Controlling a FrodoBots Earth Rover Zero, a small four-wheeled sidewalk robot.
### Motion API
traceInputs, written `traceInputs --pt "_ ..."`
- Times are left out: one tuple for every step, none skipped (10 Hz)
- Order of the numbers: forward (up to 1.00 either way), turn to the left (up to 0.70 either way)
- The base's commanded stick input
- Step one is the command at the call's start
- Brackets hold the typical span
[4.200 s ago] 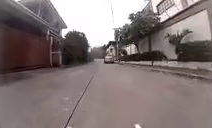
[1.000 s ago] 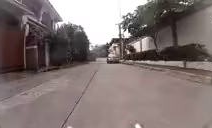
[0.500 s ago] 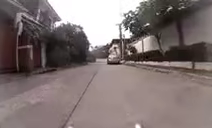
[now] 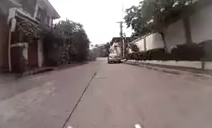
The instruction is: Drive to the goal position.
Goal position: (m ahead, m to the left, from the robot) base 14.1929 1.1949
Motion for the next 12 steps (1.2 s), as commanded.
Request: traceInputs --pt "1.00 0.03" --pt "1.00 0.03" --pt "1.00 0.03" --pt "1.00 0.03" --pt "1.00 0.03" --pt "1.00 0.03" --pt "1.00 0.03" --pt "1.00 0.03" --pt "1.00 0.03" --pt "1.00 0.03" --pt "1.00 0.03" --pt "1.00 0.03"
